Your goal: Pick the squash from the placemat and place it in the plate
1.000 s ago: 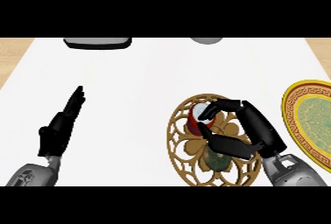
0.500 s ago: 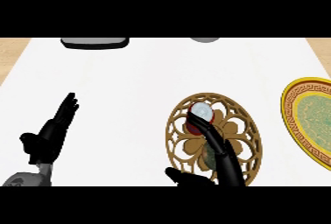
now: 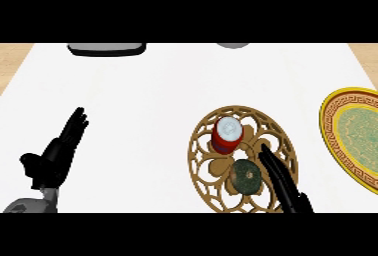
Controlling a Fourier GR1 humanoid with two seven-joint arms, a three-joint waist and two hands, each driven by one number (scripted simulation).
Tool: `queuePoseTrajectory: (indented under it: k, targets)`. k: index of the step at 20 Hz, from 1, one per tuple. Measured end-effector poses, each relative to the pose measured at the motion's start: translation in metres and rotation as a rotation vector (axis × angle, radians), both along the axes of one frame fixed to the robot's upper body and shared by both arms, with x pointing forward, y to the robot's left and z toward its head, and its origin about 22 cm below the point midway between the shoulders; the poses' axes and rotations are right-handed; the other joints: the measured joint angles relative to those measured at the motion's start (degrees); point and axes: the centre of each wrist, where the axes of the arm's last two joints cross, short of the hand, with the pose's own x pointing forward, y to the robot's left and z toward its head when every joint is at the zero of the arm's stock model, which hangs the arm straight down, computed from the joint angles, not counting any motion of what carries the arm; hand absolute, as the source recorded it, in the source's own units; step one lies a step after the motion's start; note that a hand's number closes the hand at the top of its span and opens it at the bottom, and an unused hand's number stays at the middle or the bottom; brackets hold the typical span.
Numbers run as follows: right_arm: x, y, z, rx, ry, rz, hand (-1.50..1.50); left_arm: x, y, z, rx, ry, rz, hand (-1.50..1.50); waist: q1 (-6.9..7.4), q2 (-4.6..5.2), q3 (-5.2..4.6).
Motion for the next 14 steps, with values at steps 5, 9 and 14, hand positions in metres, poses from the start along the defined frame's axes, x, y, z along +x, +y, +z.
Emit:
queuePoseTrajectory:
  k: [5,9,14]
  targets:
    - [-0.008,-0.016,0.01,-0.225,0.155,-0.013,-1.5,0.002,0.003,0.0,0.0,0.002,0.0,0.0,0.11,0.06,-0.07]
    - [-0.013,-0.017,0.028,-0.342,0.281,-0.013,-1.5,0.002,0.003,-0.001,-0.002,0.001,-0.004,0.0,0.33,0.1,-0.04]
    - [-0.007,-0.013,0.046,-0.412,0.4,-0.028,-1.5,-0.001,-0.001,-0.003,0.001,-0.001,-0.008,0.0,0.6,0.14,0.03]
